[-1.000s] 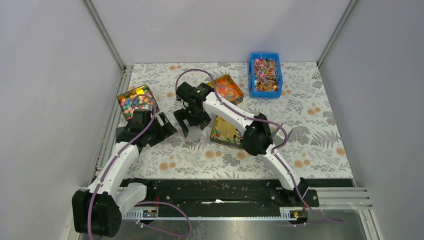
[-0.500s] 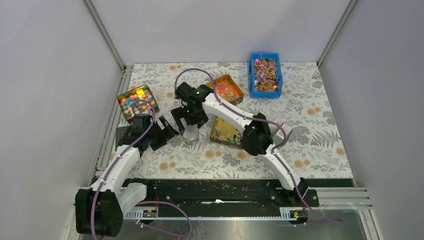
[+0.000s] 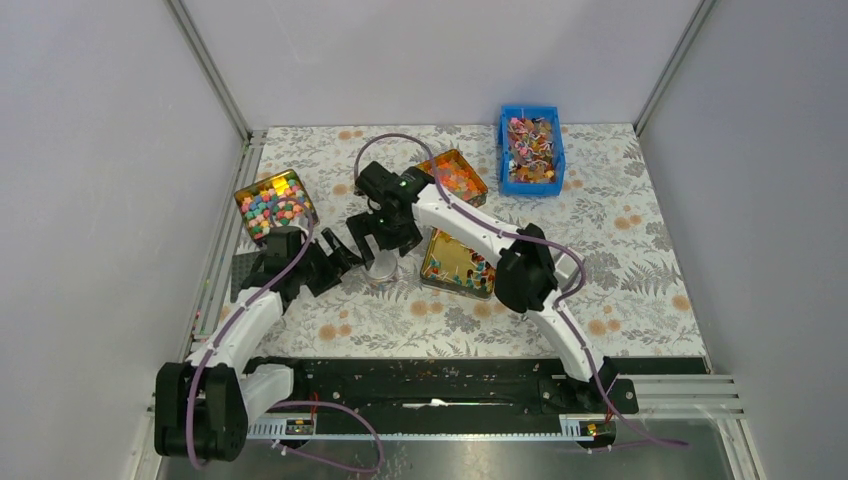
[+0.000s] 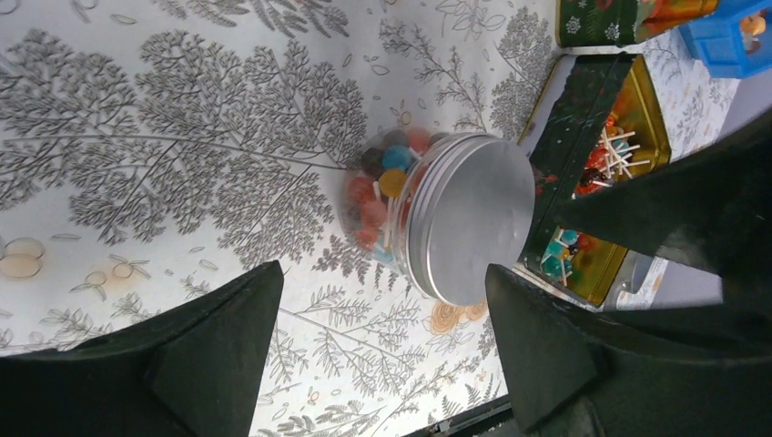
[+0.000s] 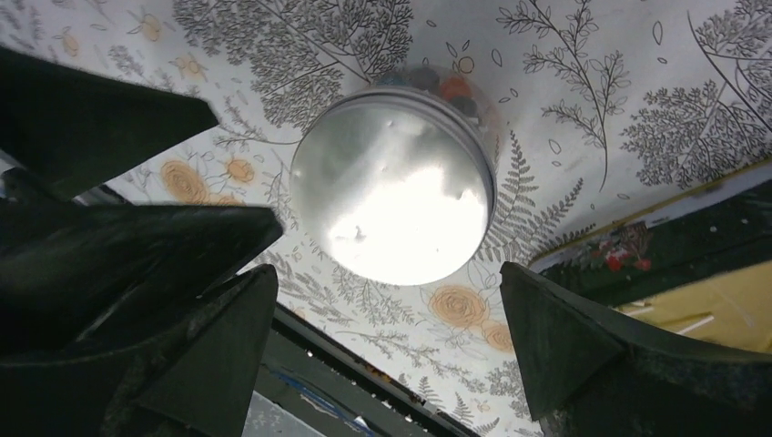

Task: Pack the candies
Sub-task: Close the bottle lid on the packing bottle, then move the packing bottle to the center of the board.

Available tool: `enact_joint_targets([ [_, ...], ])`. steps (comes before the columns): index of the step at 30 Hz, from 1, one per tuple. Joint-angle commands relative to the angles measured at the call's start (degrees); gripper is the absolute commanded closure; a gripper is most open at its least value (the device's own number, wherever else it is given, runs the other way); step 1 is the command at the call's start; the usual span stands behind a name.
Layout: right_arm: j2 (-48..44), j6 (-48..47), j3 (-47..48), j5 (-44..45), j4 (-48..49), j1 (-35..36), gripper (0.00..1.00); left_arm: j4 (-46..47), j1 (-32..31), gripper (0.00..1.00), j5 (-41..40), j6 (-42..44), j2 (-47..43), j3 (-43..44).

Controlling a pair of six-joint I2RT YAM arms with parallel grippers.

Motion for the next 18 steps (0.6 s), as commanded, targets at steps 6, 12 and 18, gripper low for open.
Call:
enact_joint_targets([
  [6, -10.3, 8.1, -7.0, -8.7, 7.2, -4.7, 0.00, 10.3, 0.3, 0.23, 9.5, 1.6, 8.4, 0.2],
  [12, -12.8, 16.5, -20.9, -14.7, 17.5, -9.2, 0.03, 12.7, 0.3, 0.28, 11.6, 1.5, 11.7, -0.1],
  [18, -10.6, 17.2, -26.8, -17.2, 20.4, -10.1, 0.10, 13.3, 0.3, 0.31, 11.9, 2.1, 13.3, -0.7],
])
